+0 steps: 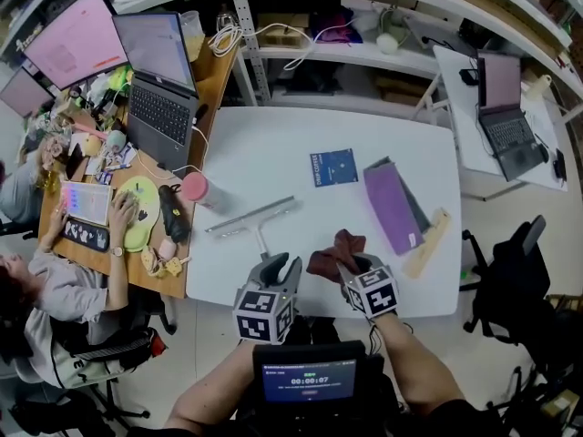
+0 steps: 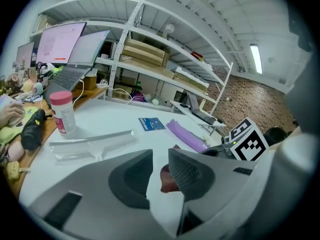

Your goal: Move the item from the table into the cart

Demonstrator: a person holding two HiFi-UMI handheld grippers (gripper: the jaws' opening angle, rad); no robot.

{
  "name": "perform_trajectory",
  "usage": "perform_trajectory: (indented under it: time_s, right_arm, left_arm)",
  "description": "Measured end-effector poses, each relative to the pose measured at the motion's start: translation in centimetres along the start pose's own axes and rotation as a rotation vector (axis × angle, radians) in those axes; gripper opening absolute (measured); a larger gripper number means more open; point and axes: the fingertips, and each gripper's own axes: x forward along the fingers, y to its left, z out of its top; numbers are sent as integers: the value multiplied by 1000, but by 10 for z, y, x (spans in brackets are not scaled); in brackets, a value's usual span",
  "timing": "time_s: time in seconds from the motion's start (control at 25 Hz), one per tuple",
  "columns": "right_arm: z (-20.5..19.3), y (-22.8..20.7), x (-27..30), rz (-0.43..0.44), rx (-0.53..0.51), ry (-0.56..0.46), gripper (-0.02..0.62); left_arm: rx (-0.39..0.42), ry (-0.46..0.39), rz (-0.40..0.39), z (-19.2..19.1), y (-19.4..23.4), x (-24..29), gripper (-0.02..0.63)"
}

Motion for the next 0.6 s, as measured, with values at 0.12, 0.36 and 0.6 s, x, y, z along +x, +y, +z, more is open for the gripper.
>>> perform_trajectory:
  time_s: [0.12, 0.36, 0.6]
  right_arm:
    - [18, 12, -35, -7, -8, -70, 72]
    - [67, 32, -123, -11, 33, -261, 72]
    - [109, 65, -215, -37, -6, -422, 72]
  left_arm:
    - [20, -54, 4, 22, -13, -26, 115]
    - [62, -216, 11, 71, -42, -80, 115]
    - [103, -327, -24, 107, -78, -142, 107]
